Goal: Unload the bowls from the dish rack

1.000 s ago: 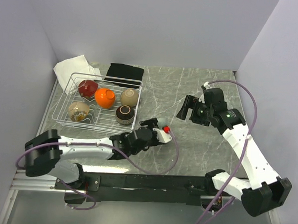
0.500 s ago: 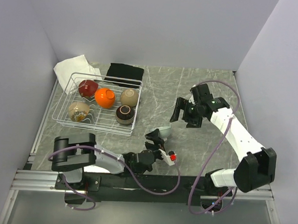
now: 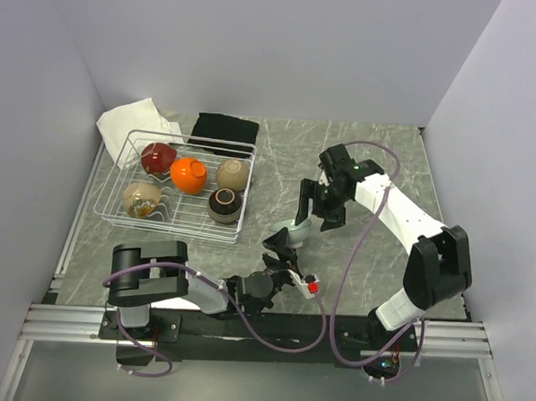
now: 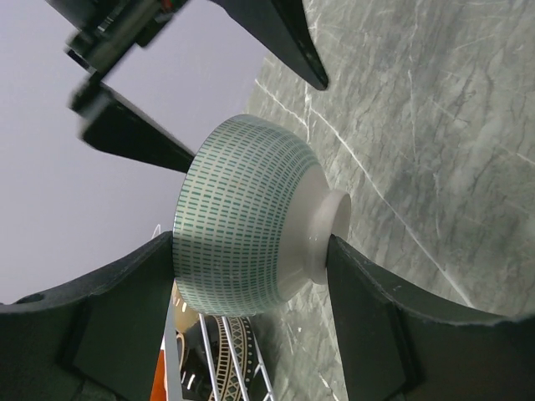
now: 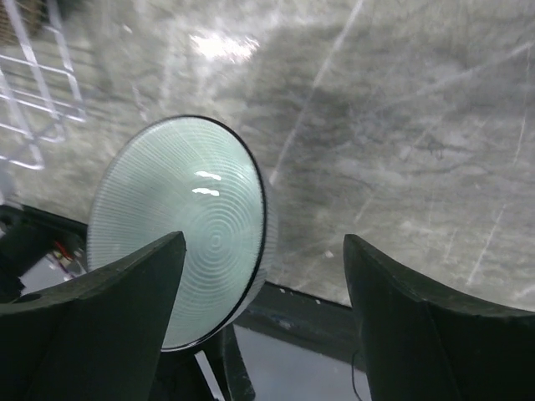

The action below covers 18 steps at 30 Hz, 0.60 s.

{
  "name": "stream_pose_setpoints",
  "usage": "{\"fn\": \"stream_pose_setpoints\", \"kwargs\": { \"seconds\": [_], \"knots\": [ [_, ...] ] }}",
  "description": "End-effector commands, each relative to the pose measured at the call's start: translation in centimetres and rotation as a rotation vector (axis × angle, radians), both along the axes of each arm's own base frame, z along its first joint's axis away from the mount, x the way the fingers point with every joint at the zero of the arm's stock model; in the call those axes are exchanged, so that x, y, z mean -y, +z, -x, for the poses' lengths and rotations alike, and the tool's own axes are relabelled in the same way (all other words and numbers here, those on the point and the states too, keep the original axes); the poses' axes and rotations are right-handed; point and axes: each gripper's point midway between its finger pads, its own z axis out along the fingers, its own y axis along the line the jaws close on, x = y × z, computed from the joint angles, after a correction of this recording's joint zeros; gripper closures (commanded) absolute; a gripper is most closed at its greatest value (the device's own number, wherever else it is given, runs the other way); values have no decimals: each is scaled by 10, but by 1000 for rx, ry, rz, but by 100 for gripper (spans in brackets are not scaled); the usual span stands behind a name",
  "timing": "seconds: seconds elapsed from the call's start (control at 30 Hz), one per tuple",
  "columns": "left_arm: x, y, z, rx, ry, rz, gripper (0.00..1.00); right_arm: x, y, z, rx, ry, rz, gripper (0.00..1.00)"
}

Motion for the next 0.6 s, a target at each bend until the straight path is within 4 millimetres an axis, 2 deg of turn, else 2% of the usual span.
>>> {"fn": "stream_pose_setpoints", "kwargs": {
  "seconds": [0.0,0.3,0.37,0.57],
  "knots": [
    [0,21,0,34,11,87,99,5,-1,9,-46,72,63,18],
    [2,8,-1,31,14,27,99,8,-12,14,-128,154,149,41],
    [1,5,-1,31,16,12,99,6,-13,15,-147,179,161,50],
    [0,1,0,30,16,-10,99,3,-24,23,-203,240,200,68]
  ]
}}
